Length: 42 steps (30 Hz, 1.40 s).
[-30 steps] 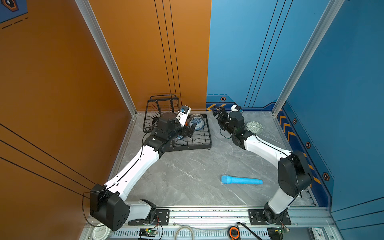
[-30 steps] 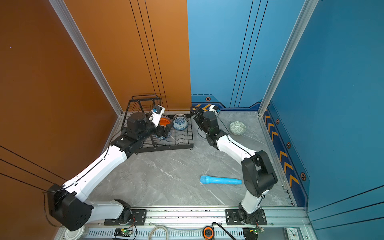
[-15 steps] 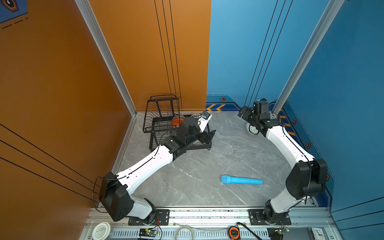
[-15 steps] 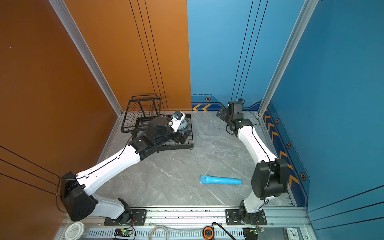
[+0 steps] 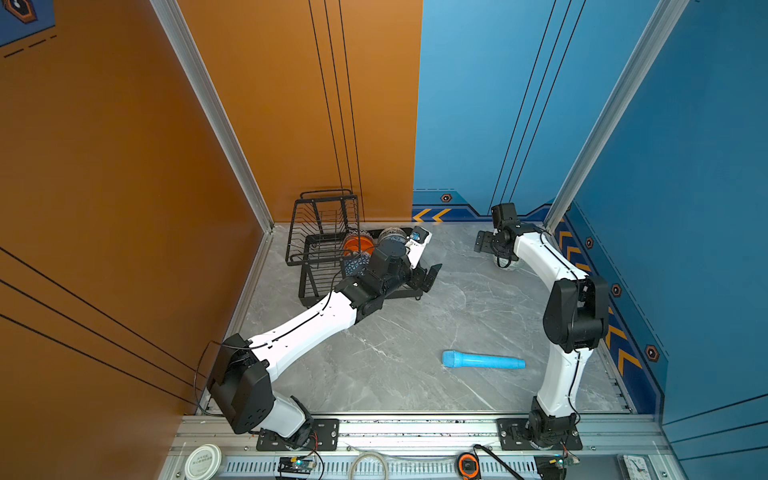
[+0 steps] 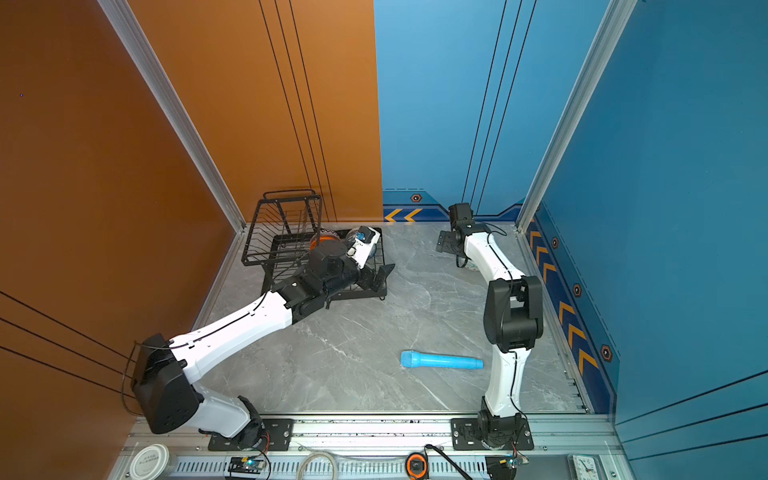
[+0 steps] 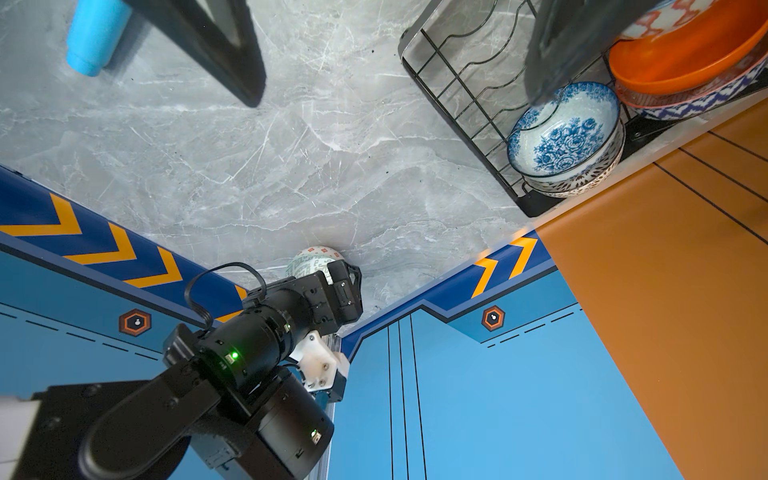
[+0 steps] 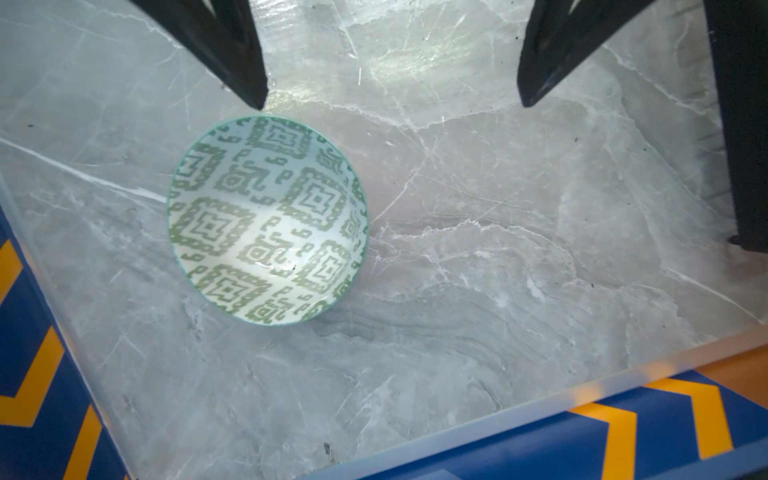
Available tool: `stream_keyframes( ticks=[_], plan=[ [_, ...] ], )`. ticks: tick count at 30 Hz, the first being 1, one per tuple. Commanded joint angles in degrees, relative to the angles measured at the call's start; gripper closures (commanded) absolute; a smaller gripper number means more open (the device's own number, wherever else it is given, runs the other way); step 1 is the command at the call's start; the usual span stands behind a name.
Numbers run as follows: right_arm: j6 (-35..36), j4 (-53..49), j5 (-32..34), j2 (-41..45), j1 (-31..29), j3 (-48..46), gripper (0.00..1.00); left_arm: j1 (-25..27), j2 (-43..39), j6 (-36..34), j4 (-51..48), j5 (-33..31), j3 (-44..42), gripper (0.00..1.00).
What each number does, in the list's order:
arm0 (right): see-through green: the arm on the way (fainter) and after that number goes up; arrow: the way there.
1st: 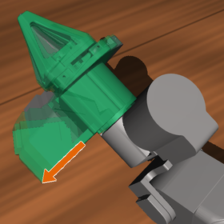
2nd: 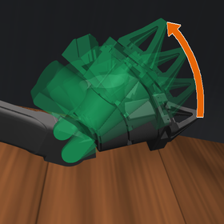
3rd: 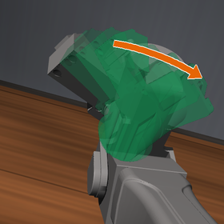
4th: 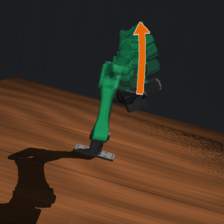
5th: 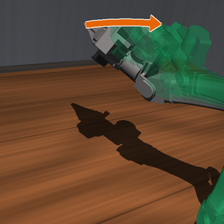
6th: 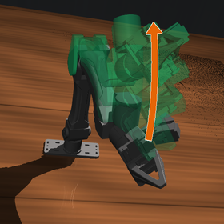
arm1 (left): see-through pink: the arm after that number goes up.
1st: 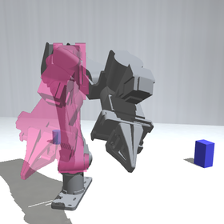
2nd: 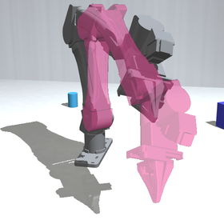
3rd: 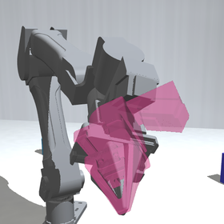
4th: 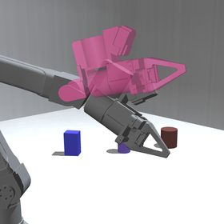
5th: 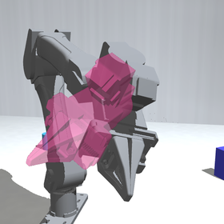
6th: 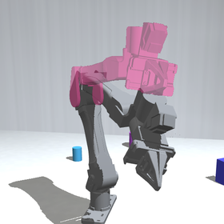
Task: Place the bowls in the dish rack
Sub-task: 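Move the right gripper over the green-patterned bowl while the left withdraws from the rack, then grasp the rim of the green-patterned bowl with the right gripper and tilt it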
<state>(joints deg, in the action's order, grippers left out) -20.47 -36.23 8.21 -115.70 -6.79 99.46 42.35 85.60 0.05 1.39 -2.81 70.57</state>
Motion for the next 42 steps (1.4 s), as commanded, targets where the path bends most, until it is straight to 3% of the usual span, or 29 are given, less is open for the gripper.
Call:
stream_keyframes(
  ticks=[1,7,11,17,28,37,40,42],
  plan=[
    [3.44,-4.54,2.88,-2.77,1.02,3.13,0.10,-1.10,1.29,1.39,3.39,1.55,0.11,0.02],
    [6.06,-6.47,4.79,-9.06,1.81,7.66,0.17,-2.35,4.75,4.05,5.25,3.88,1.89,0.02],
    [5.73,-6.97,0.75,-11.17,3.58,8.63,0.26,-2.19,7.23,4.69,5.72,4.48,3.41,0.02],
    [6.73,-7.01,0.00,-12.74,4.06,9.08,0.37,-1.35,9.59,4.83,5.68,4.58,4.47,0.02],
    [10.00,-8.06,3.55,-15.08,3.12,9.78,0.53,-0.43,8.81,5.42,6.17,3.46,2.90,0.02],
    [11.35,-8.68,4.38,-12.74,1.46,8.84,0.91,0.85,6.03,5.56,6.15,1.81,0.19,0.02],
    [11.37,-8.81,4.35,-10.43,0.10,8.06,1.00,1.07,4.75,6.06,6.15,1.53,-0.86,0.02],
    [11.29,-9.27,5.13,-8.64,-1.03,7.49,1.00,1.24,3.78,6.51,6.14,1.41,-1.61,0.02]
  ],
)
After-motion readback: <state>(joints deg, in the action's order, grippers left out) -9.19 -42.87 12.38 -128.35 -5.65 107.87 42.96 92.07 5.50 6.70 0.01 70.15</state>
